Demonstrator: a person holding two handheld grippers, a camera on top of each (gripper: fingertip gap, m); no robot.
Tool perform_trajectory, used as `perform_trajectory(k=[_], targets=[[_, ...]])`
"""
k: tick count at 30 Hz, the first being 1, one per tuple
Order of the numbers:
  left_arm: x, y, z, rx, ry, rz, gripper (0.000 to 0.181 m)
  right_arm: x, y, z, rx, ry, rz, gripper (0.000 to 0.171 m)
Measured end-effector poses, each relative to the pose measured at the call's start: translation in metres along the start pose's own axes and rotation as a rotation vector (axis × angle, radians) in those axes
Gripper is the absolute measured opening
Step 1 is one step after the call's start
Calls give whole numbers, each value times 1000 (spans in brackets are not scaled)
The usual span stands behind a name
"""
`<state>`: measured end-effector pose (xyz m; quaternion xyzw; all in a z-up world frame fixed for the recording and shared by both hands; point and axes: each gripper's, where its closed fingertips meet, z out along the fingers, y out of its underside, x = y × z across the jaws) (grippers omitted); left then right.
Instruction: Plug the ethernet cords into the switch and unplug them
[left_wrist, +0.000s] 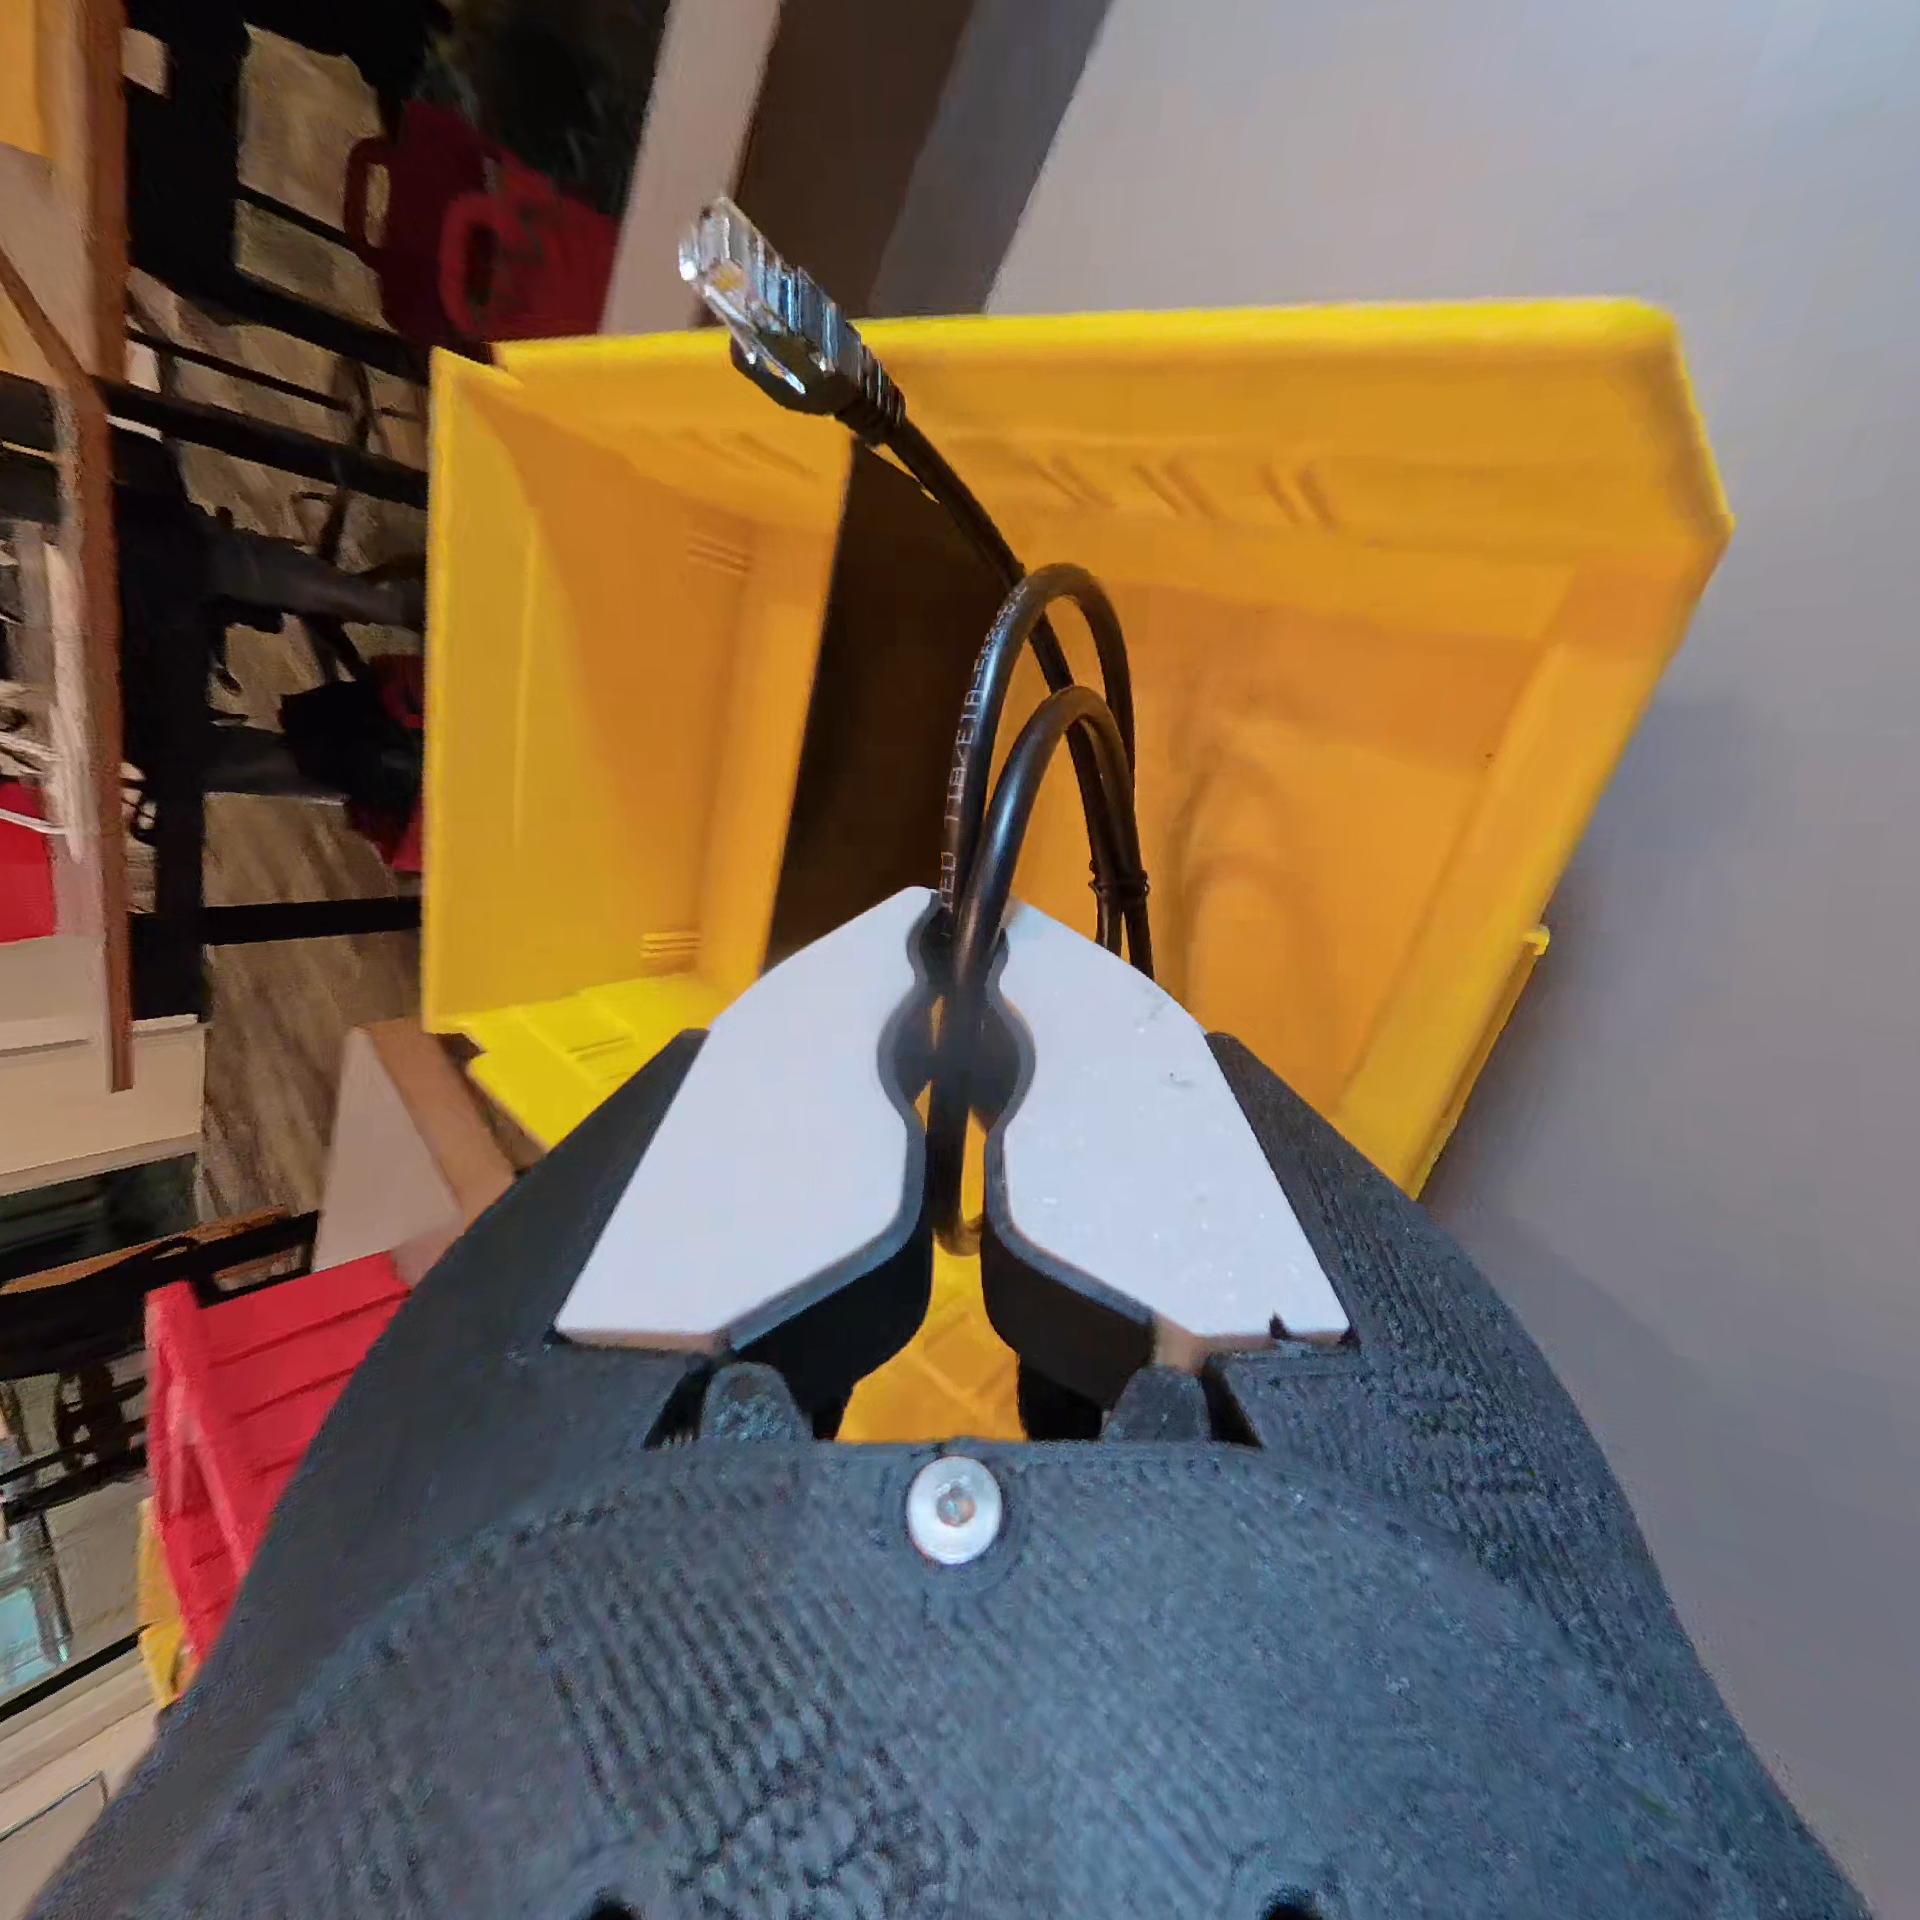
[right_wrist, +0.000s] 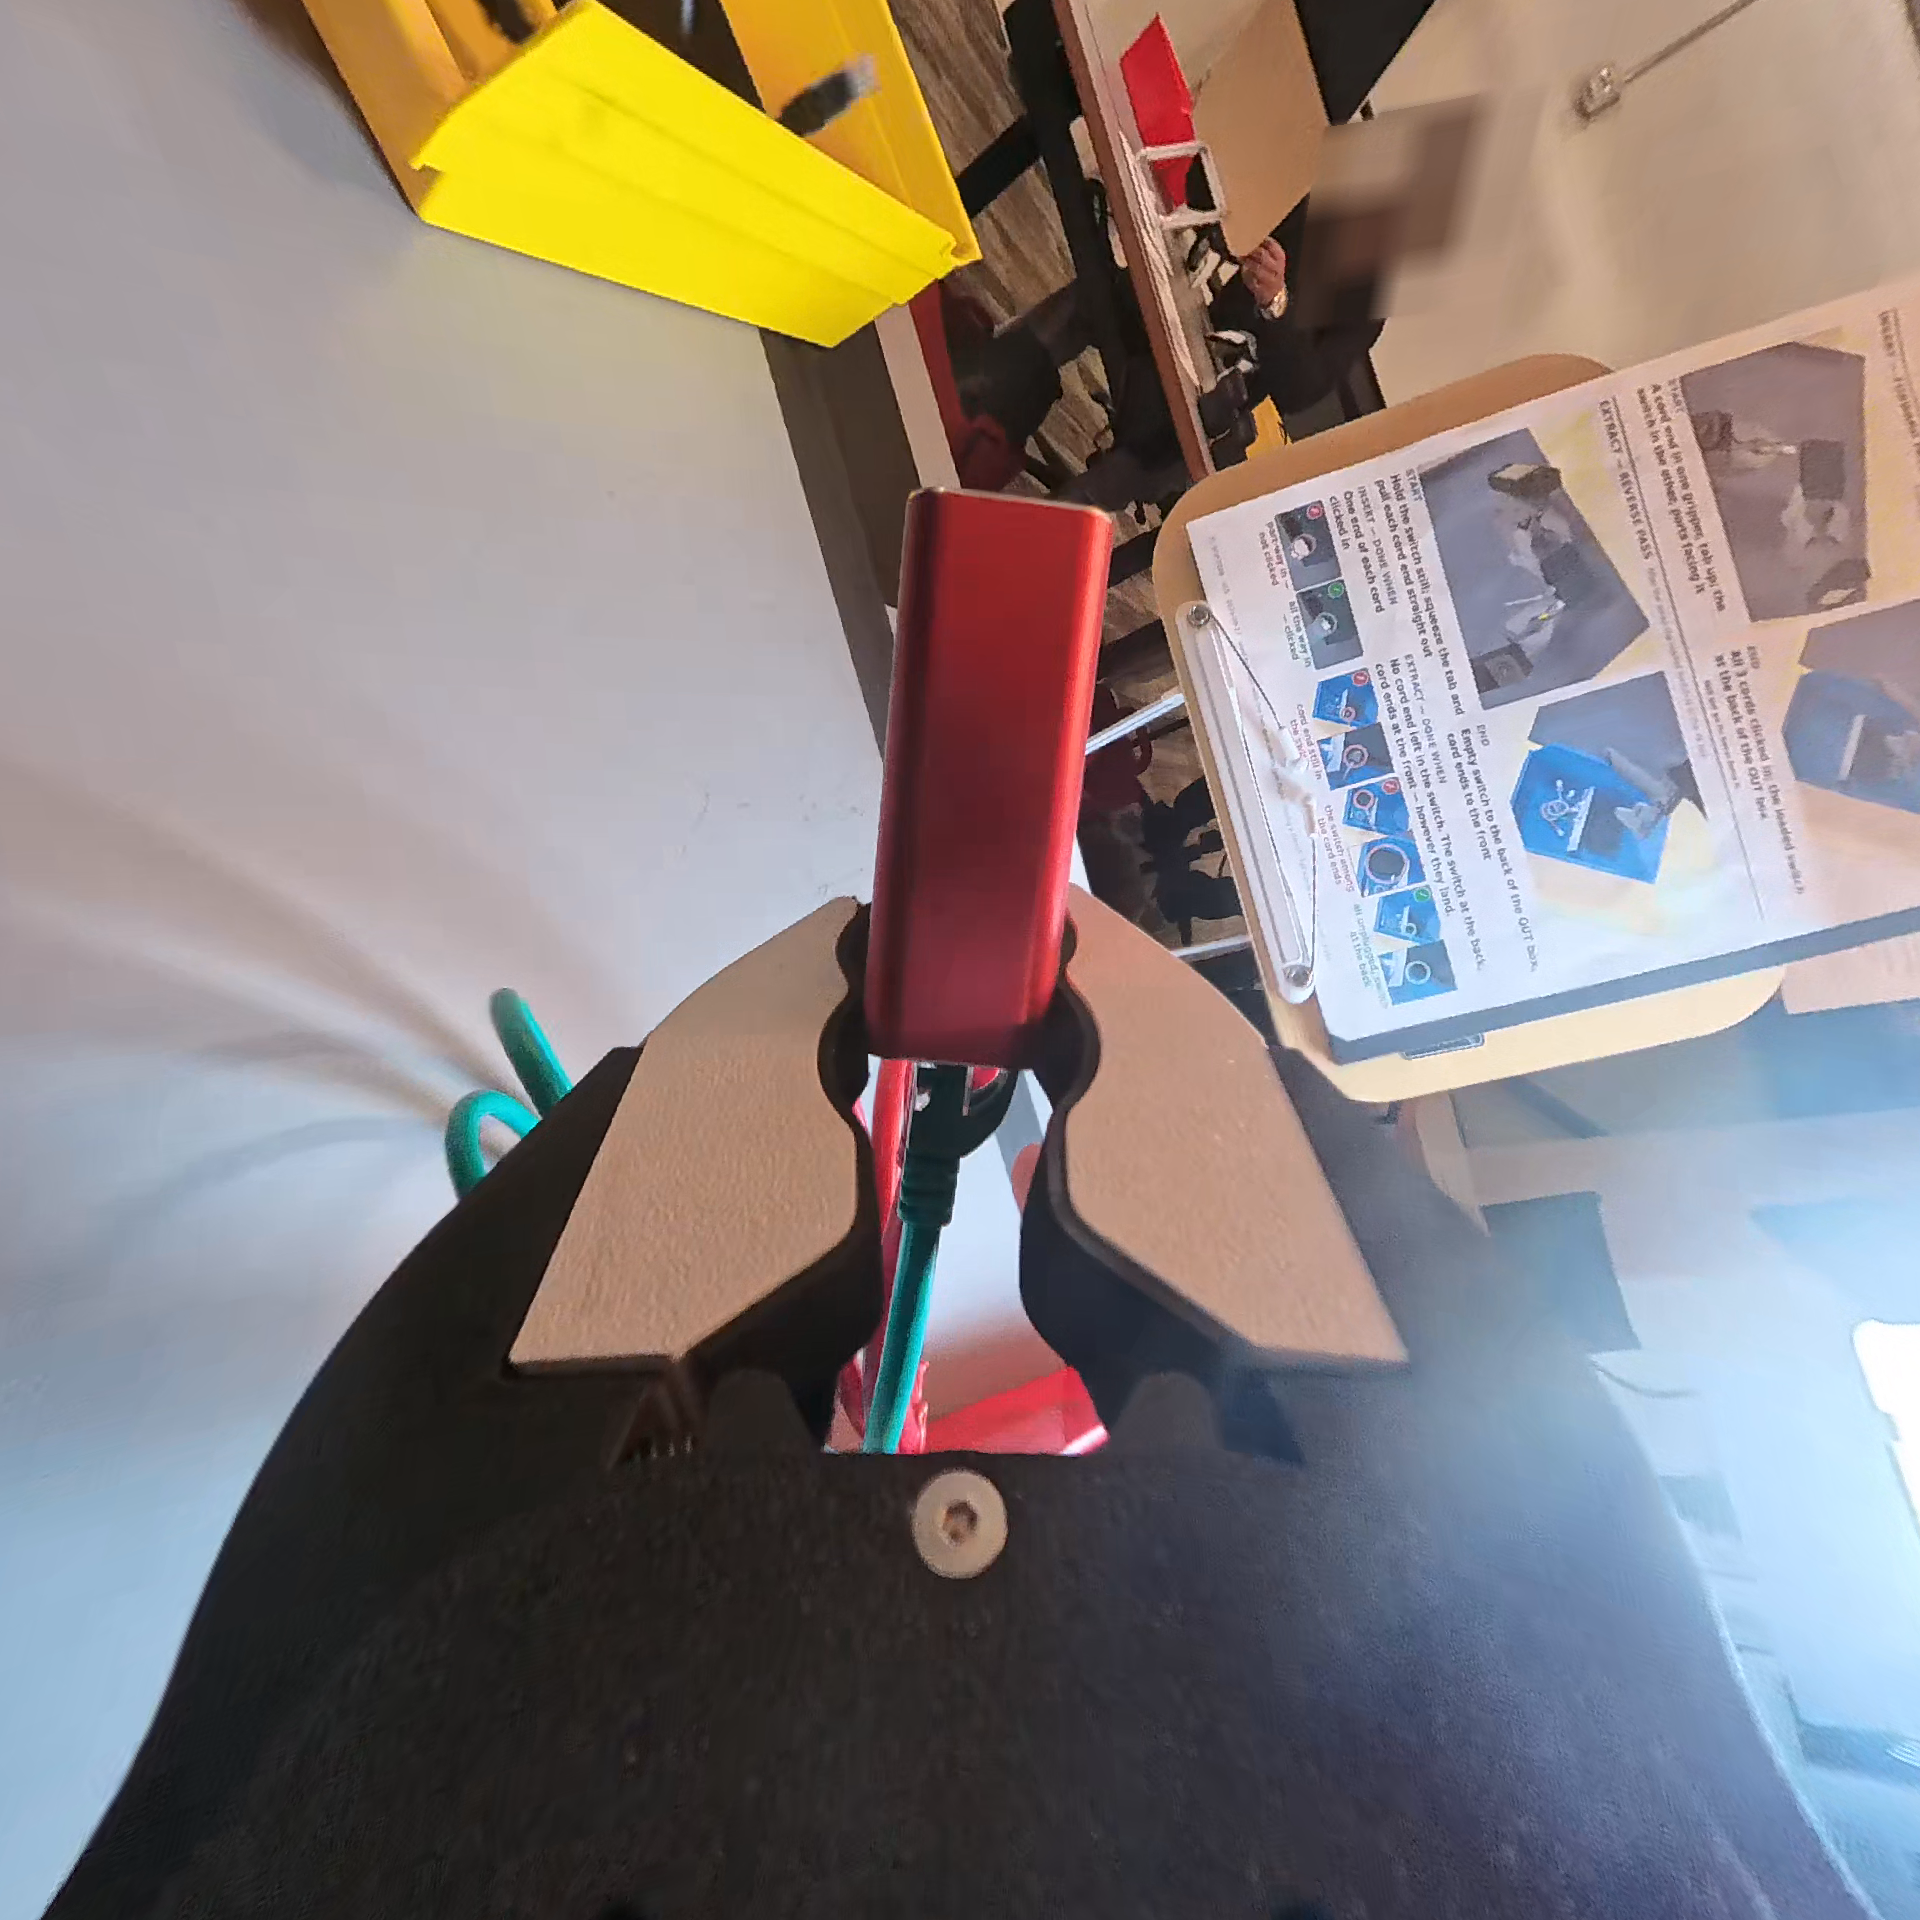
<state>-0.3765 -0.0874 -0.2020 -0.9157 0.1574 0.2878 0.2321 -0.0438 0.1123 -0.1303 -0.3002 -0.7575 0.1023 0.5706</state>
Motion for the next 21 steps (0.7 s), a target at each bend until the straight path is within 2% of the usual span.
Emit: perform_trajectory(k=[1,5,8,10,13,15,17,21], targets=[[-8,-6,-11,20,-16,1,4,0,2,-1,2,-2,11,29],[-31,-30,-72,91,-22,-19,4,1,5,-5,9,-1,46,29],[-19,-56,-119,191,86,-51,4,0,4,-5,8,-1,40,29],[14,-77,-146,280,266,-81,4,-1,2,-6,11,-1,37,29],[90,-101,-178,401,641,-55,4,-2,-1,-10,19,-3,39,29],[140,-104,-181,415,849,-23,4,-3,-2,-12,20,-4,40,29],[182,-100,-166,374,985,4,4,-4,-2,-15,18,-4,40,29],[236,-86,-118,244,1085,27,5,-6,0,-18,13,-5,41,29]])
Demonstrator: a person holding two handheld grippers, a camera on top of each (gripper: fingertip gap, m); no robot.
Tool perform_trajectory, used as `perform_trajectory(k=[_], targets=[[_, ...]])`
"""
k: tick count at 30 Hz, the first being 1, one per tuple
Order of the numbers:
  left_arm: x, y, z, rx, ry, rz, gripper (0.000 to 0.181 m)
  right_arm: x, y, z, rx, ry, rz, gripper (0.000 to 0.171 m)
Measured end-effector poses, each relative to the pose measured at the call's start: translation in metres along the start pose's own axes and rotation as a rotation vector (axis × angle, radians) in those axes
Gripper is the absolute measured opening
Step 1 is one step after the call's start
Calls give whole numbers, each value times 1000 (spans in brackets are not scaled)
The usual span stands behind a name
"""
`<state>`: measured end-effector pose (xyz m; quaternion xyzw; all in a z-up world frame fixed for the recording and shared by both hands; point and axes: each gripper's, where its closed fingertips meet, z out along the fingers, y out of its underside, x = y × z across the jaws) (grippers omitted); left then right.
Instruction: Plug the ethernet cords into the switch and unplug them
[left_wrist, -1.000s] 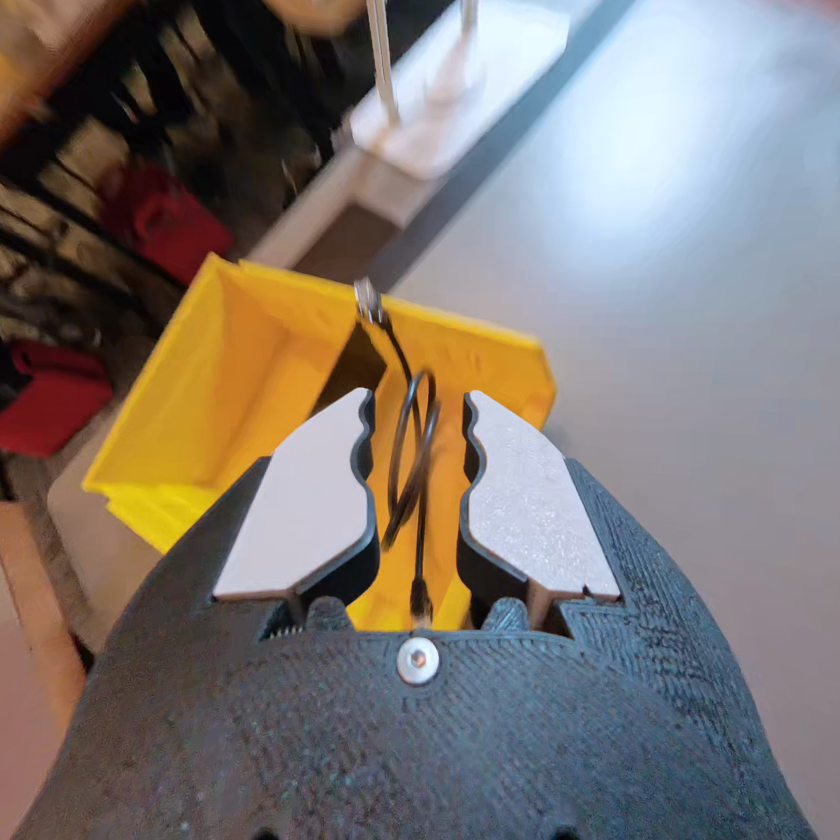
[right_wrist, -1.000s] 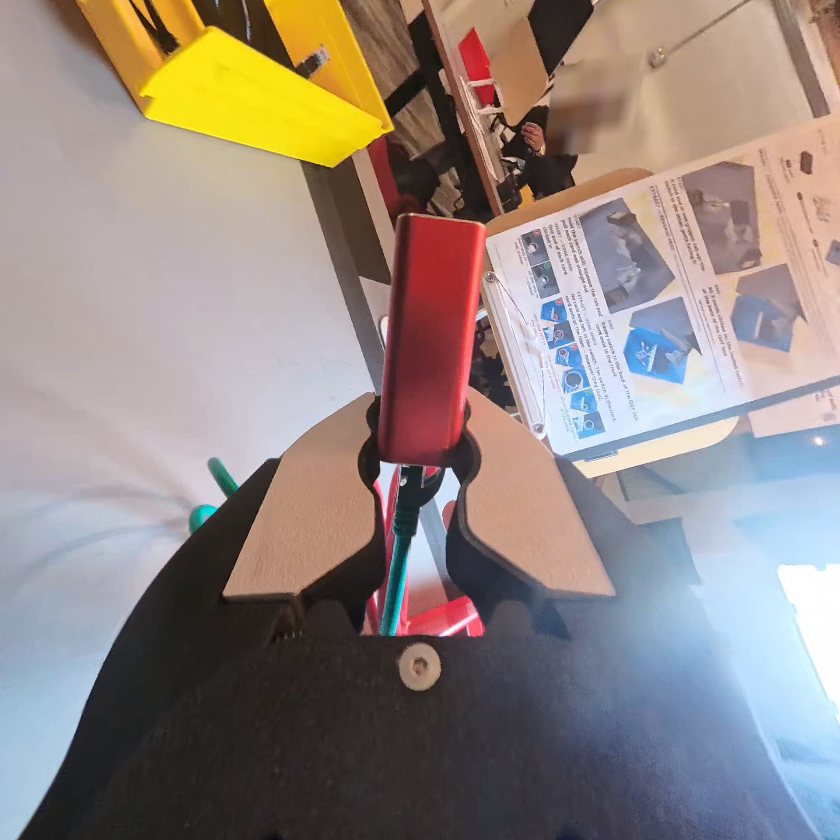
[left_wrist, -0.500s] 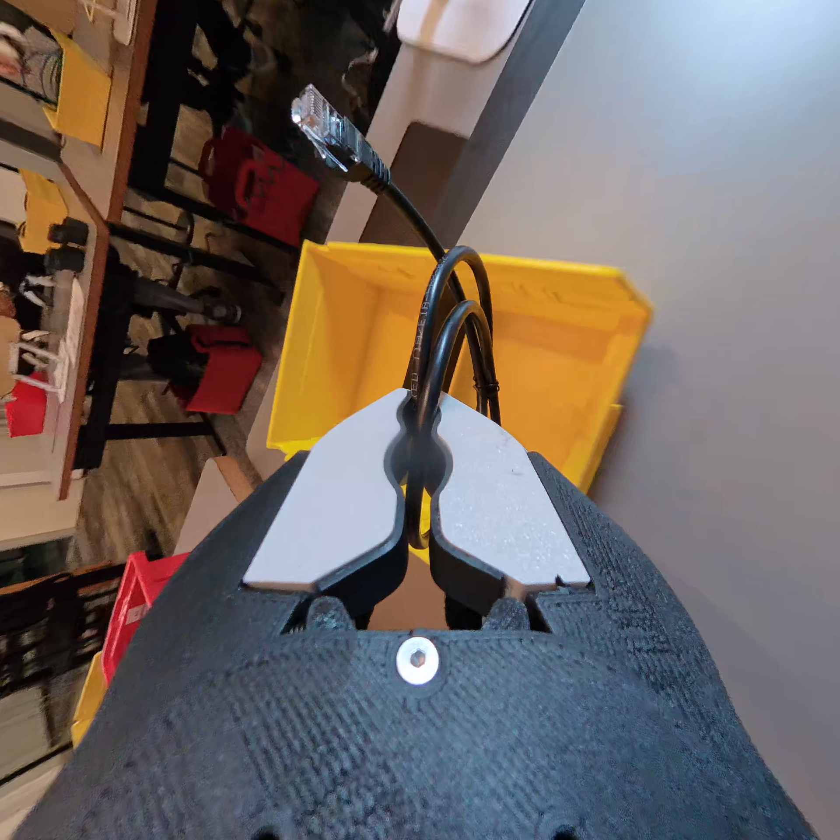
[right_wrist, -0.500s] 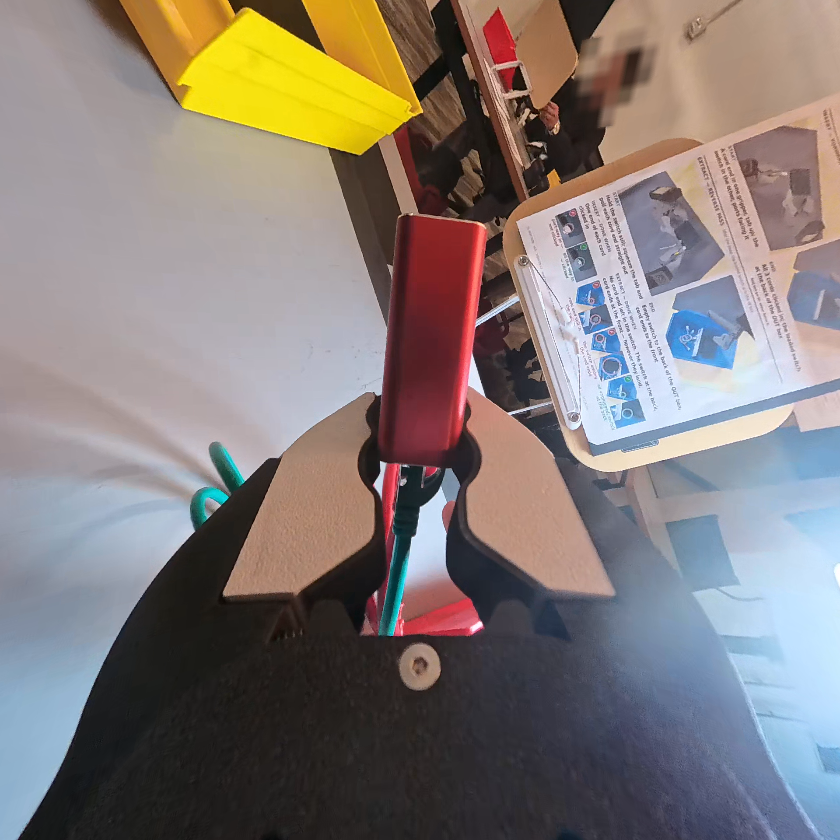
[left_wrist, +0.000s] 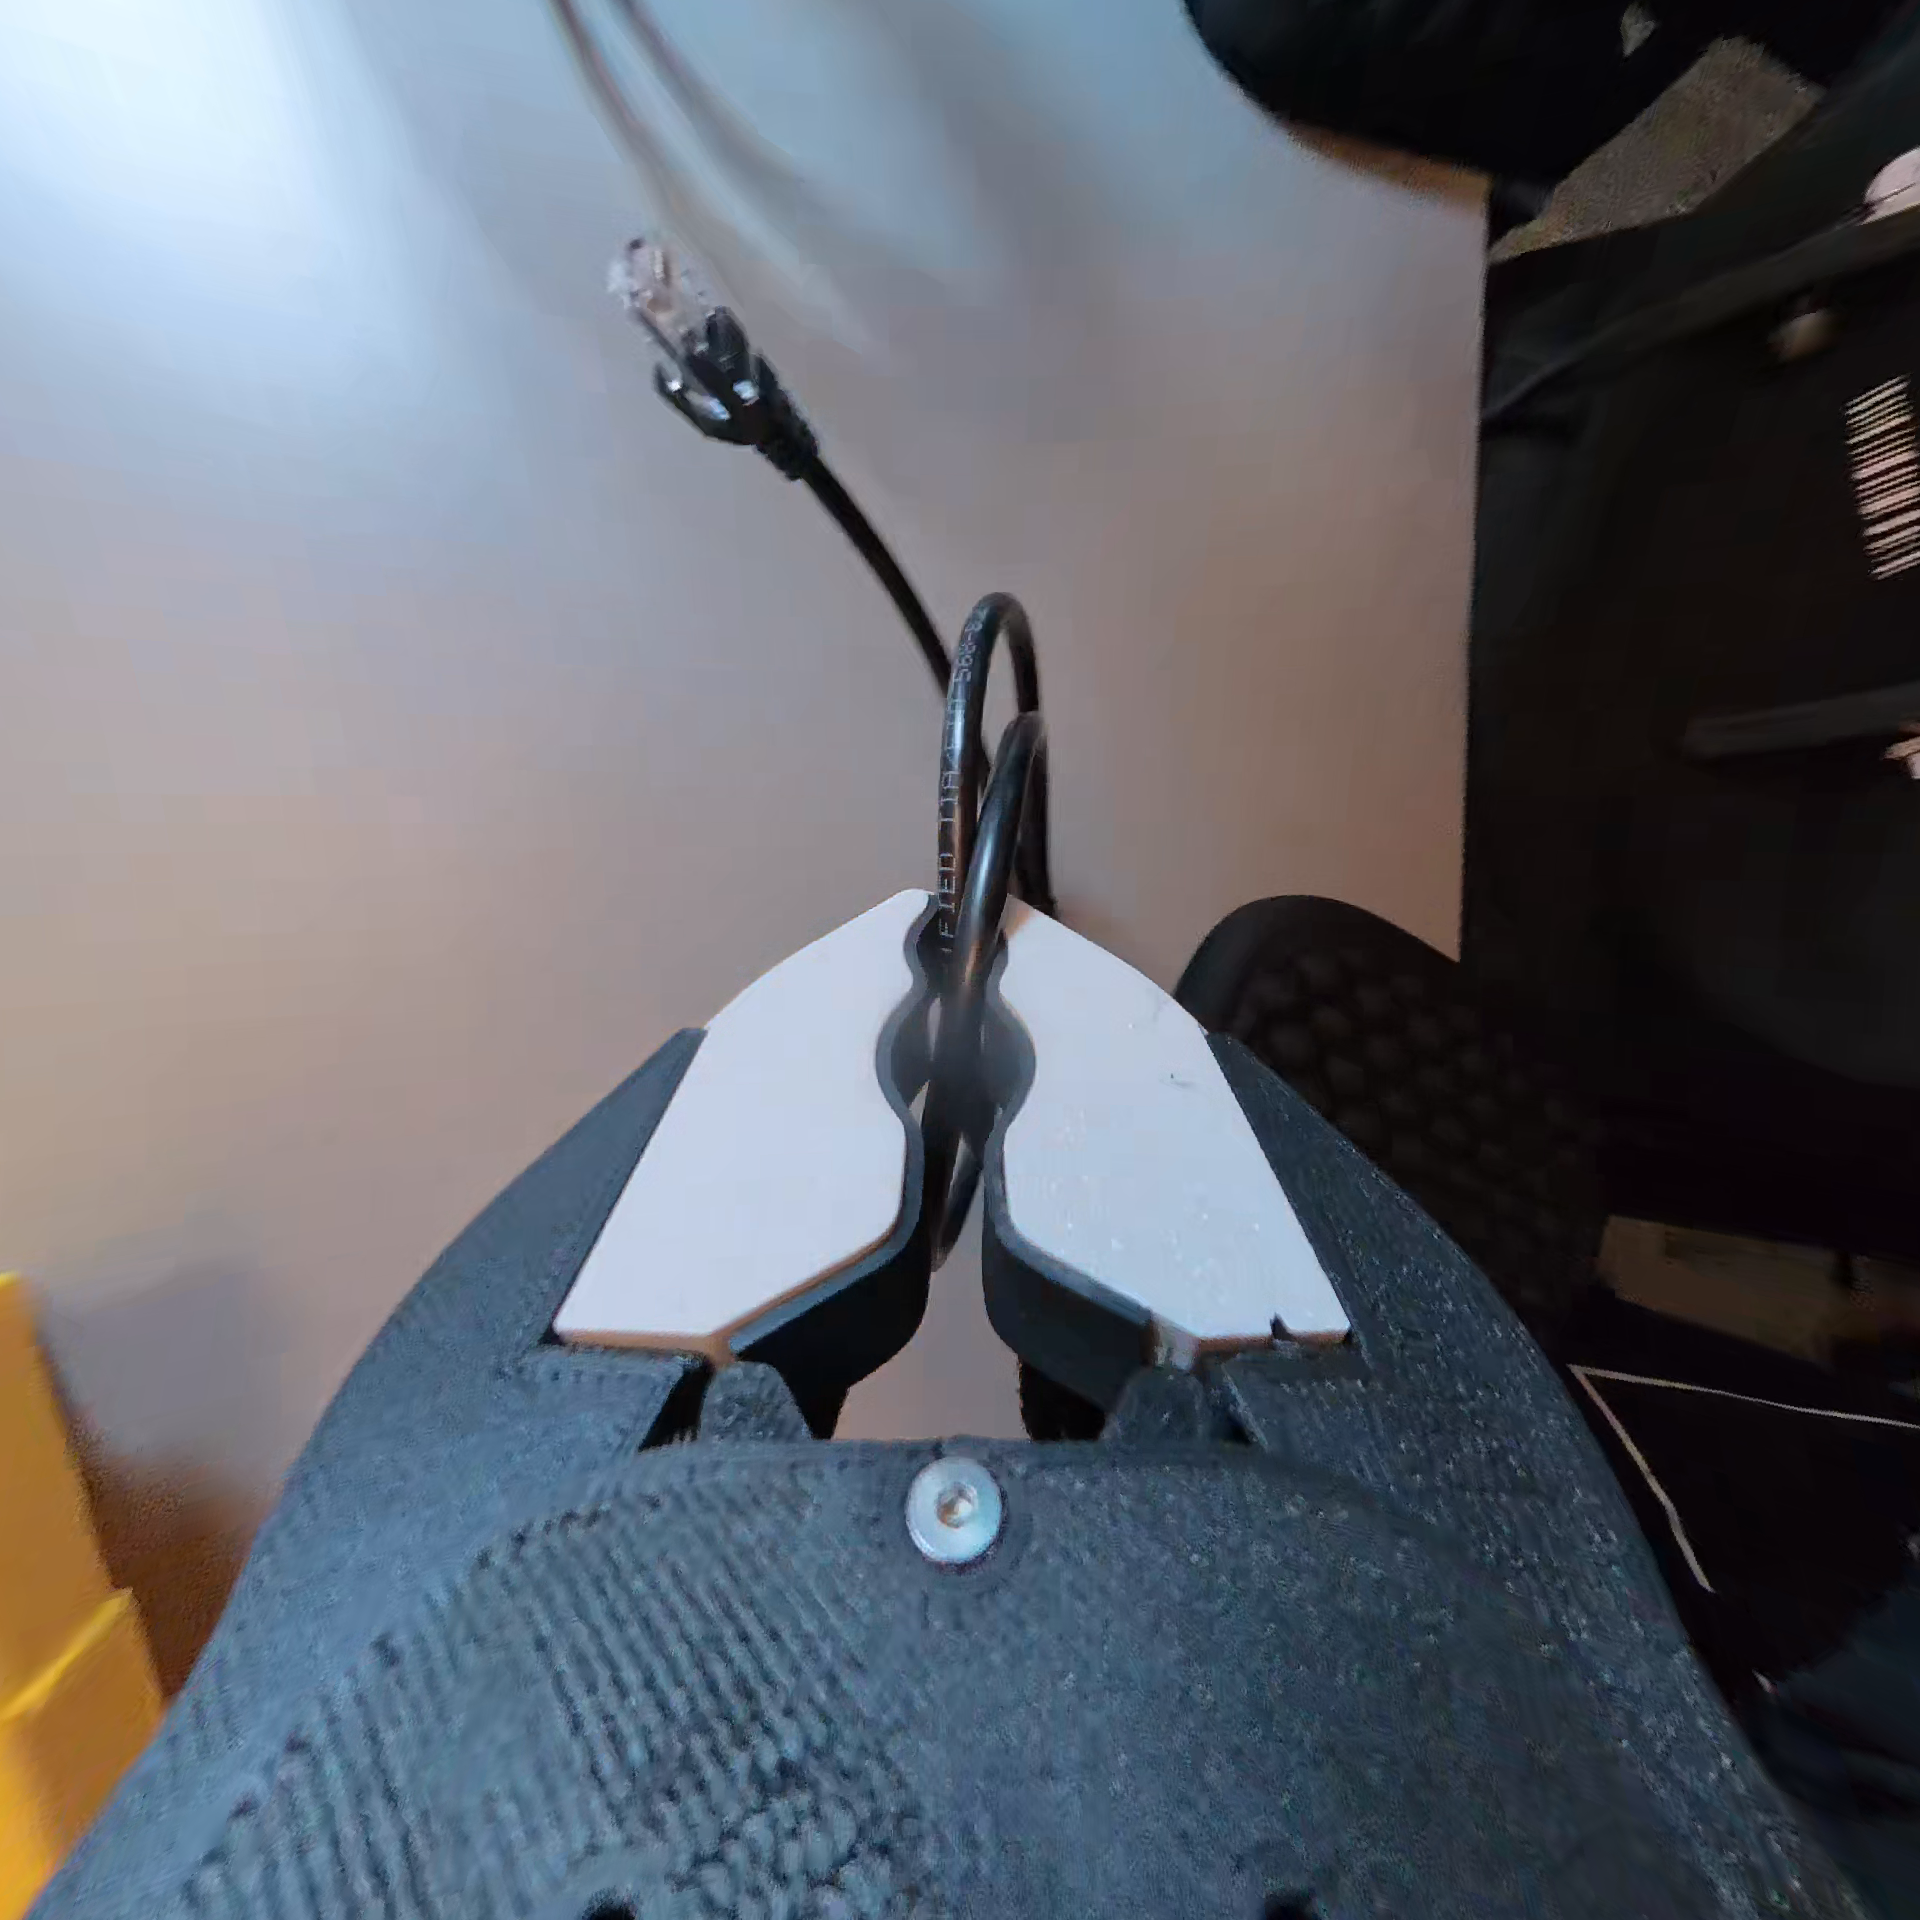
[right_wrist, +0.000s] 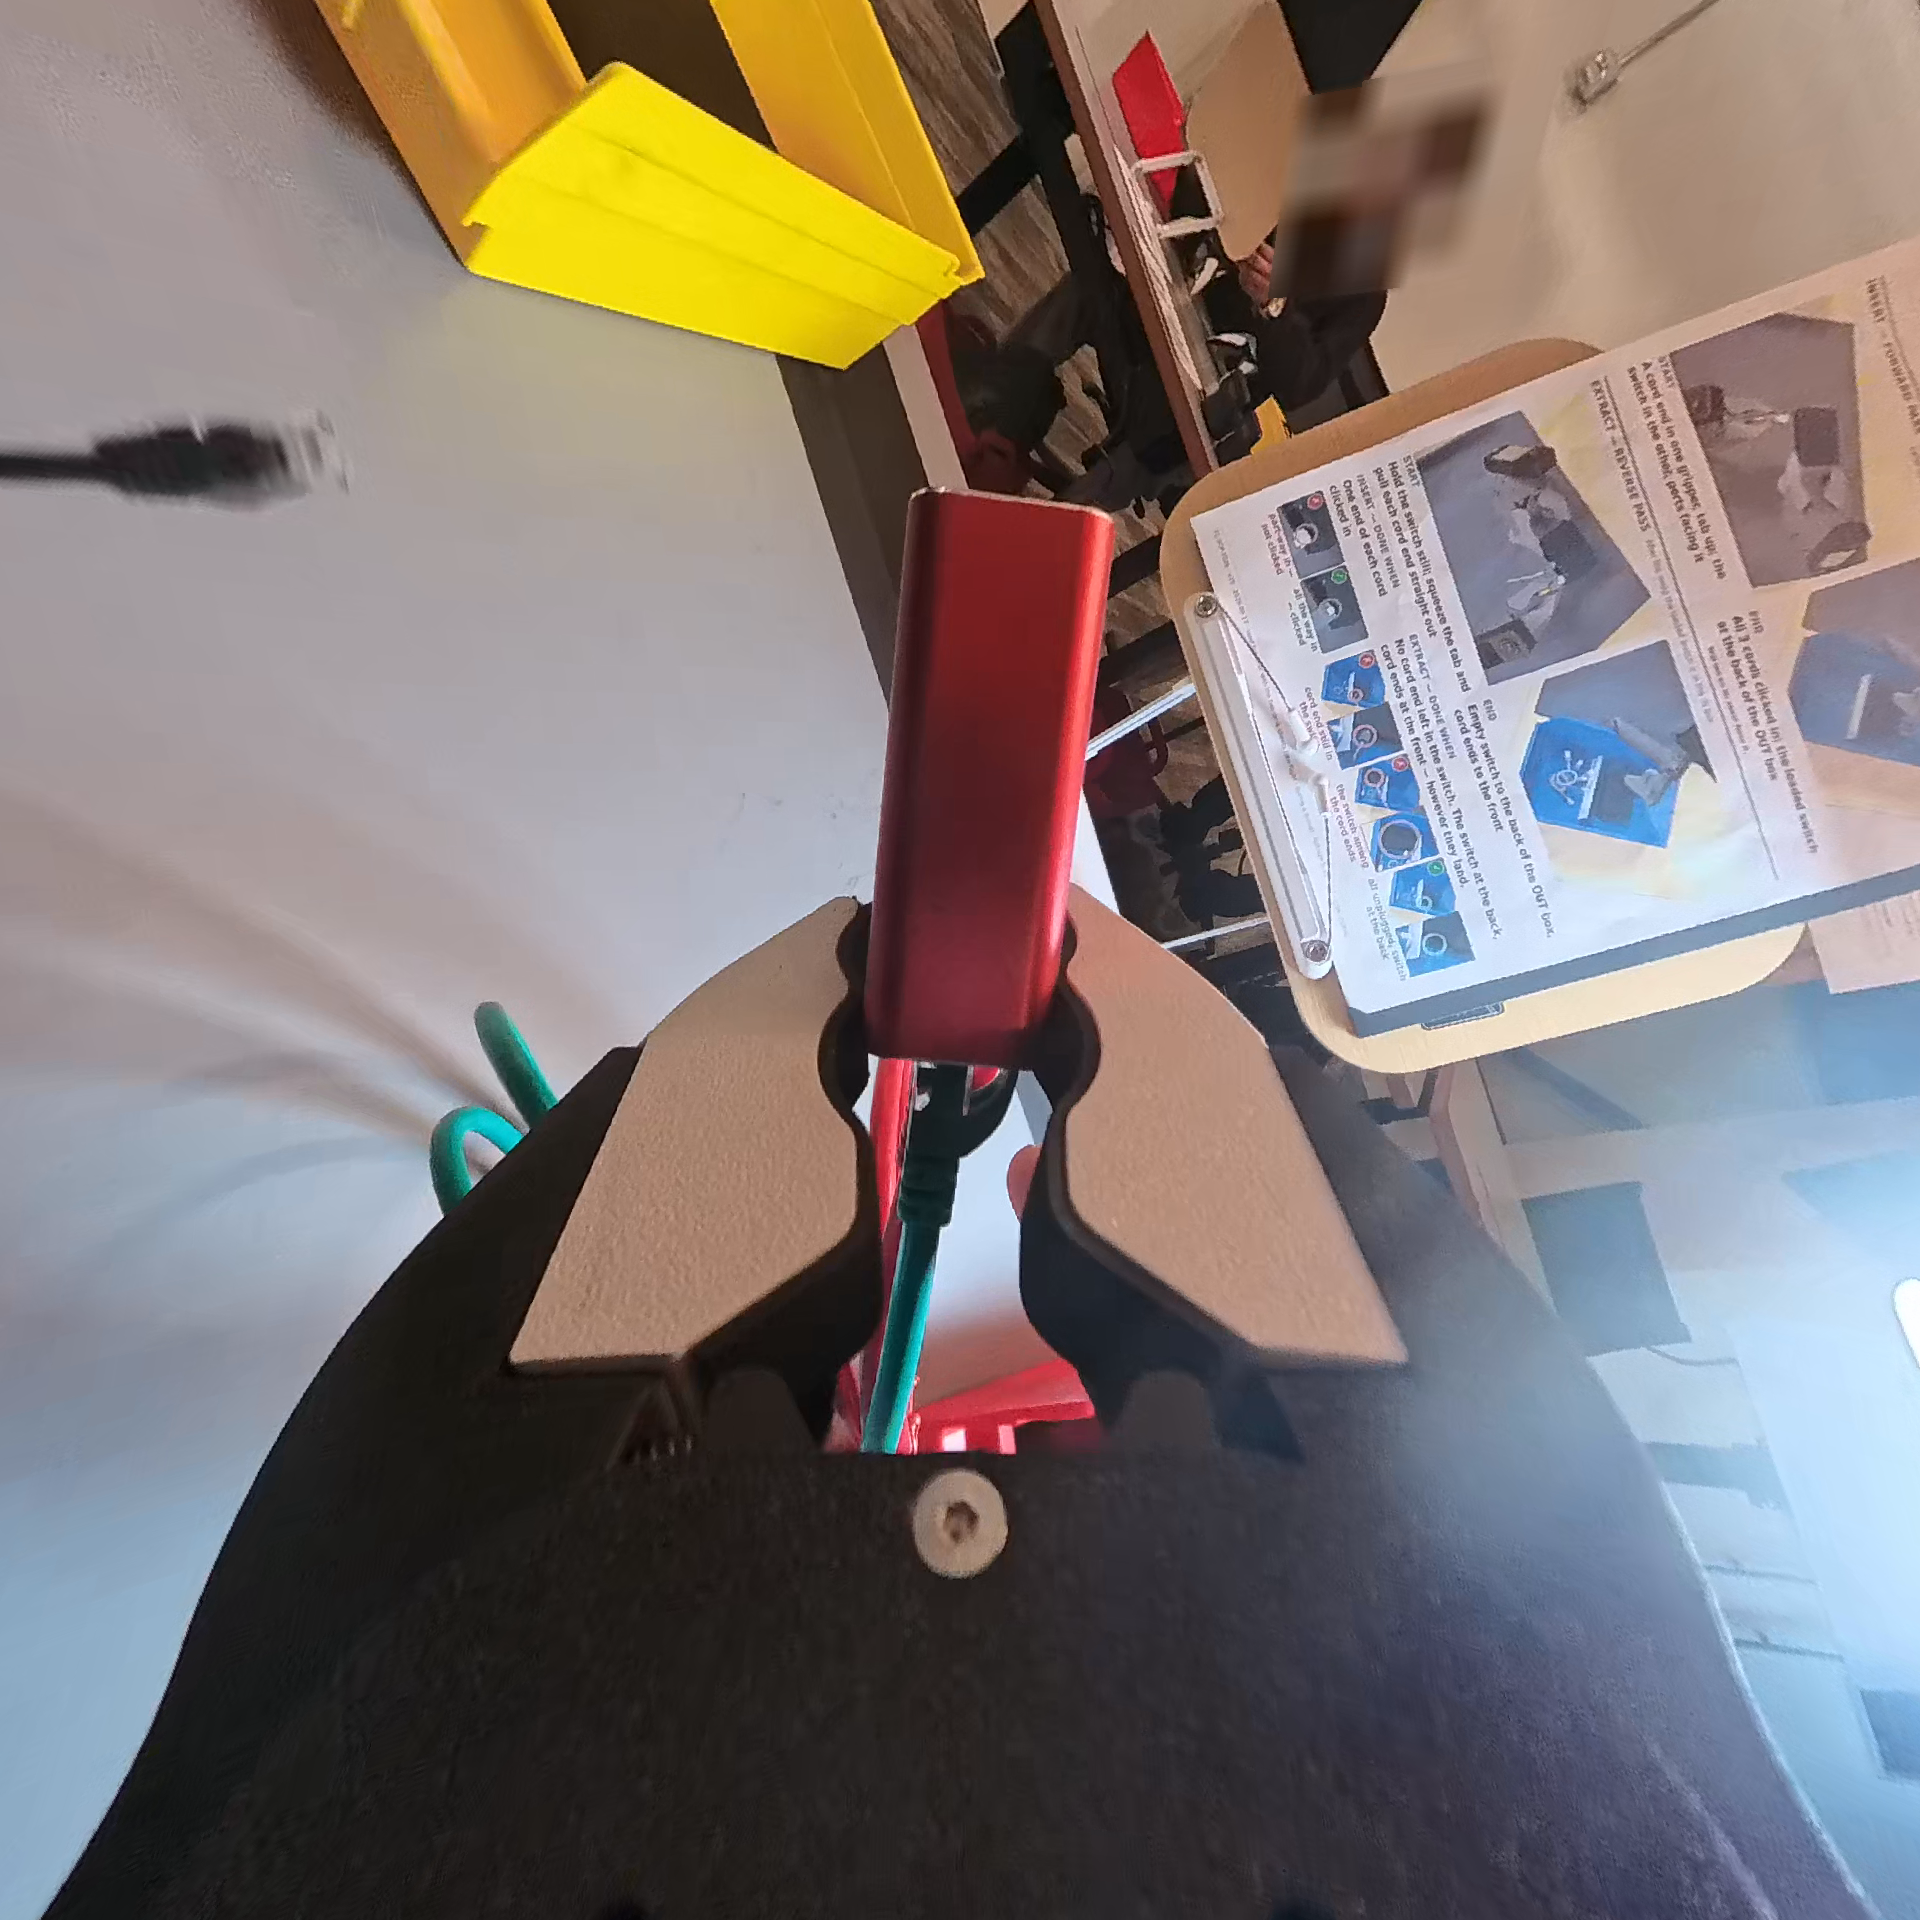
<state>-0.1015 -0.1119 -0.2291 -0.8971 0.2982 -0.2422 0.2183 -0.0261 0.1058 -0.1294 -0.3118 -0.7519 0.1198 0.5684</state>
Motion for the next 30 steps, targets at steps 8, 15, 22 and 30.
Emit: perform_trajectory(k=[8,15,22,30], targets=[[-40,-12,5,27,-135,-35,29,-4,7,4,-10,-10,10,29],[-41,-30,-19,95,-259,3,27,-7,6,5,-8,-16,9,29],[-5,-11,18,-48,-179,96,27,-11,9,7,-20,-29,4,29],[22,42,48,-331,-258,210,28,-14,13,9,-24,-36,13,29]])
